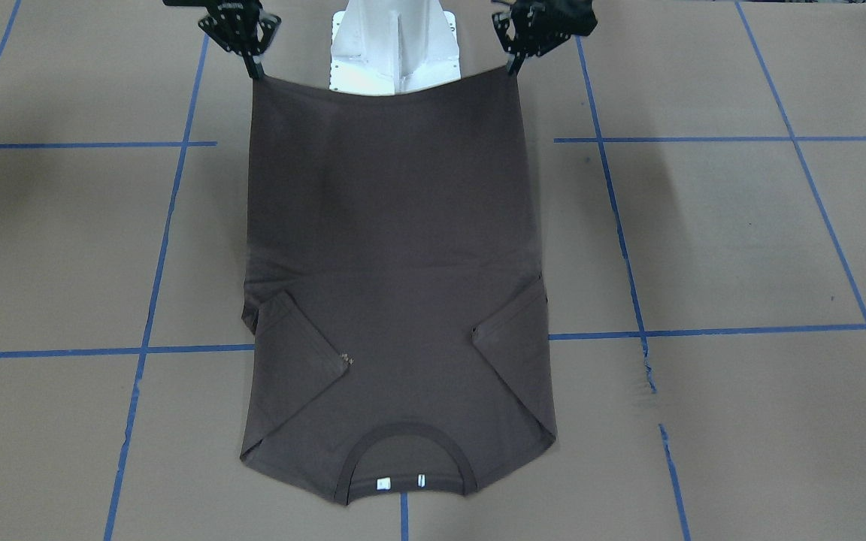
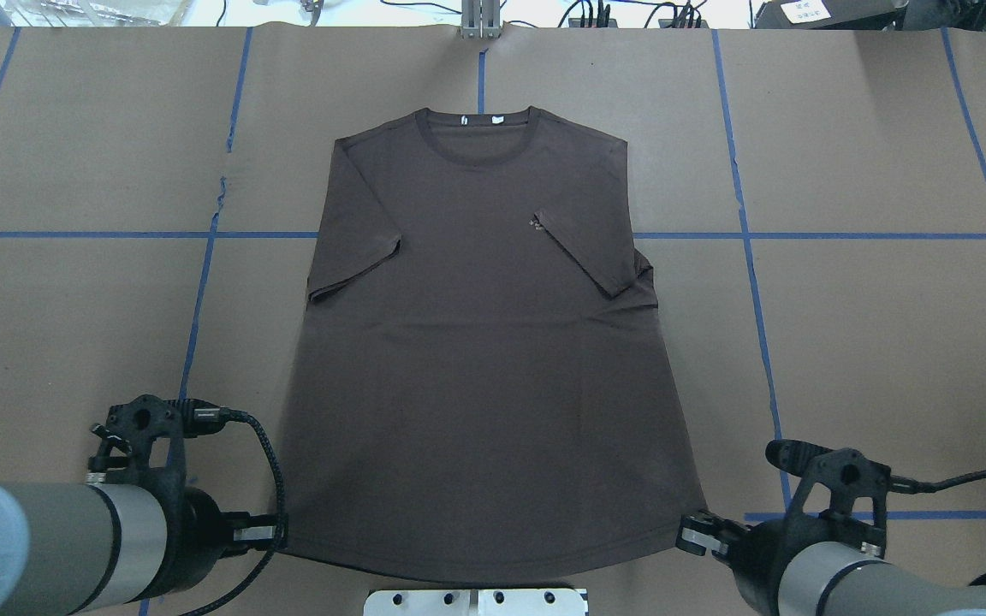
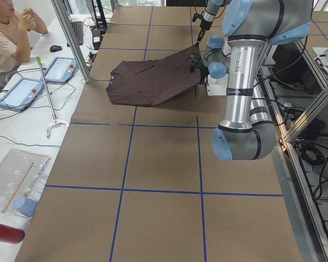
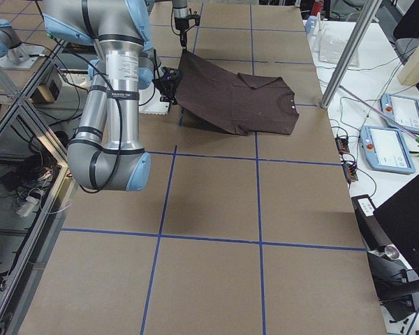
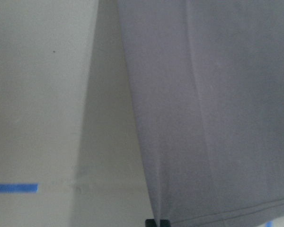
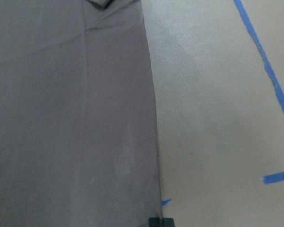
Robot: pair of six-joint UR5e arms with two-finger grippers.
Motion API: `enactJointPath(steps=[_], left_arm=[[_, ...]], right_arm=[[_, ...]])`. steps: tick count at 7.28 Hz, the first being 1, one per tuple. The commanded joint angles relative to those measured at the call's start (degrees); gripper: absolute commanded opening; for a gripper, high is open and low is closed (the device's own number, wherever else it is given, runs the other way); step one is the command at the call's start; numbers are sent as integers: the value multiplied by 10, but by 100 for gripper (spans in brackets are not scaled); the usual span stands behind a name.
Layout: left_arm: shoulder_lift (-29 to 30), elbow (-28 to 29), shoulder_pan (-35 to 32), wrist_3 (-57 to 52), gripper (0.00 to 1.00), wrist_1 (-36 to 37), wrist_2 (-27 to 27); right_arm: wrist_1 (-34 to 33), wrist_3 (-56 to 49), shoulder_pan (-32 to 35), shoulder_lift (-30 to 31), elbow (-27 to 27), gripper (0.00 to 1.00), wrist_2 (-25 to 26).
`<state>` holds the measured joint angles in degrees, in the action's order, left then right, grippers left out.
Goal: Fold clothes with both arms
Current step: 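Lift the hem with both grippers and fold it toward the collar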
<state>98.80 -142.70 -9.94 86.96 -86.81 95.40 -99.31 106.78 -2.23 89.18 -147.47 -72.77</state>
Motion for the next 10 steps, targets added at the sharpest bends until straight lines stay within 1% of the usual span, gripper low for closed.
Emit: enactJointPath(steps=[1, 2, 3, 4, 5, 6, 8, 9, 10], left_arm=[[73, -44, -28, -8, 0, 111, 39], [82, -24, -56, -40, 0, 111, 38], [106, 12, -118, -96, 0, 113, 41], [124, 53, -167, -132, 0, 112, 43], [139, 85, -210, -175, 0, 111, 44], [155, 119, -246, -207, 0, 110, 44], [188, 198, -297, -248, 0, 92, 44], [194, 251, -316, -249, 0, 42, 43], [198, 322, -326, -250, 0, -33, 42]], right_arm=[[-53, -4, 22, -7, -49, 0, -25], [-61, -22, 62, -25, -35, 0, -50], [-65, -77, 128, -61, -12, 0, -87], [-68, -124, 213, -100, 34, 0, -131], [-67, -180, 293, -138, 91, 0, -186], [-67, -209, 345, -177, 137, 0, -212], [-60, -214, 384, -238, 231, 0, -216], [-59, -227, 397, -278, 281, 0, -215], [-30, -233, 412, -299, 340, 0, -215]])
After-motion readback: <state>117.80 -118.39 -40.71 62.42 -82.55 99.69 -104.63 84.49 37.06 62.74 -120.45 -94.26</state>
